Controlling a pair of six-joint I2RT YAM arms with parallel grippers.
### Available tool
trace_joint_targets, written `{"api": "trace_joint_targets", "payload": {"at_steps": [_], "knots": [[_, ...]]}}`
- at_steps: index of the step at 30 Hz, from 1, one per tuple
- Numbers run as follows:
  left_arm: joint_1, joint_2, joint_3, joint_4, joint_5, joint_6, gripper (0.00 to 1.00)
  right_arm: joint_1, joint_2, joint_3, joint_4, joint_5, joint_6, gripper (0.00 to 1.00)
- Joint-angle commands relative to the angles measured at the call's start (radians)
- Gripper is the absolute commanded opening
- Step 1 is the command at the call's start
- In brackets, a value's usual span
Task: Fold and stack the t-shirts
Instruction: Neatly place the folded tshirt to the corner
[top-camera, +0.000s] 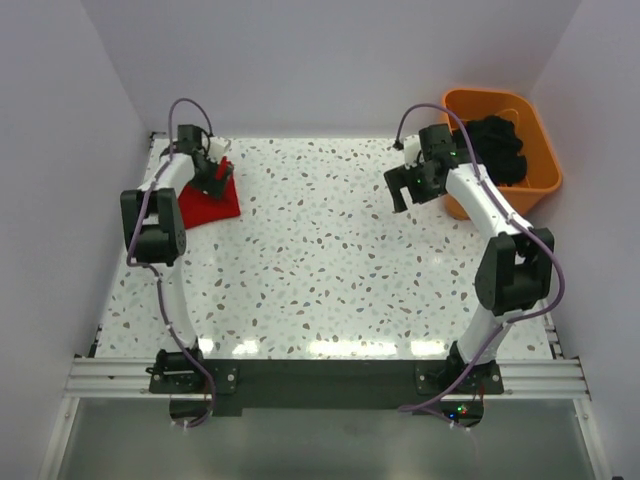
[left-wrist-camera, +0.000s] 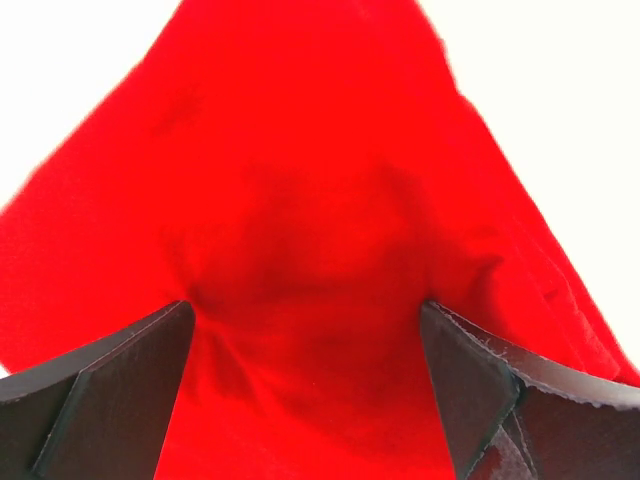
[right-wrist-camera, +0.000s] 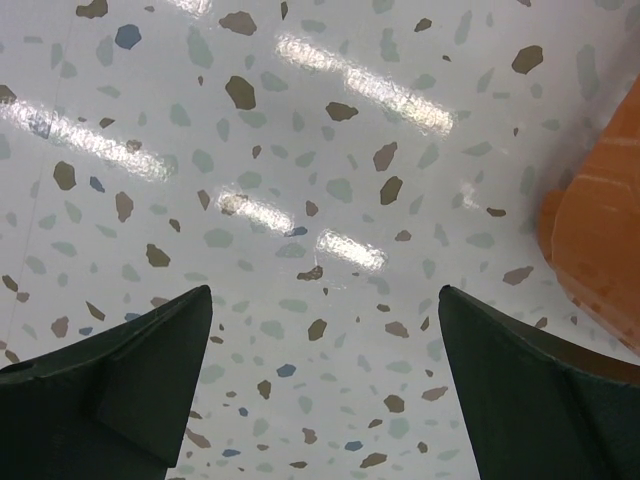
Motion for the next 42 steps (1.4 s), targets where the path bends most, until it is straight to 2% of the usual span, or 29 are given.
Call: {"api": "trace_joint_targets", "payload": {"at_steps": [1, 4, 7, 11, 15, 19, 21, 25, 27, 31, 37, 42], "knots": [[0.096, 0.231, 0.16, -0.211, -0.076, 0.401, 1.0, -0.004, 0.008, 0.061, -0.016, -0.024, -0.015, 0.99], [0.13, 0.297, 0.222, -0.159, -0.084, 0.54, 1.0, -0.004, 0.031, 0.083, -0.041, -0.025, -0.017, 0.99], [0.138, 0.332, 0.297, -0.194, -0.02, 0.594, 0.98, -0.003, 0.044, 0.109, -0.055, -0.022, -0.02, 0.98], [0.138, 0.273, 0.194, -0.104, 0.045, 0.725, 0.97, -0.006, 0.045, 0.112, -0.058, -0.024, -0.017, 0.99], [0.147, 0.212, 0.173, -0.105, 0.098, 0.733, 0.97, -0.004, 0.045, 0.127, -0.066, -0.037, -0.011, 0.99], [0.165, 0.045, 0.144, -0.082, 0.235, 0.686, 0.99, -0.004, 0.041, 0.124, -0.062, -0.059, 0.0, 0.99], [0.165, -0.012, 0.122, -0.084, 0.239, 0.631, 0.99, -0.006, 0.036, 0.124, -0.061, -0.065, 0.0, 0.98], [0.167, -0.138, 0.093, -0.153, 0.209, 0.358, 1.0, -0.004, 0.025, 0.117, -0.061, -0.073, -0.003, 0.99], [0.167, -0.202, -0.005, -0.153, 0.184, 0.29, 1.0, -0.004, 0.022, 0.117, -0.062, -0.074, -0.003, 0.99], [0.233, -0.285, -0.175, -0.138, 0.256, 0.232, 0.99, -0.004, 0.024, 0.129, -0.07, -0.08, -0.005, 0.99], [0.334, -0.232, -0.217, -0.19, 0.298, 0.186, 0.96, -0.004, 0.019, 0.147, -0.084, -0.082, -0.008, 0.99], [0.345, -0.16, -0.199, -0.169, 0.295, 0.161, 0.95, -0.004, 0.007, 0.114, -0.078, -0.076, -0.011, 0.99]]}}
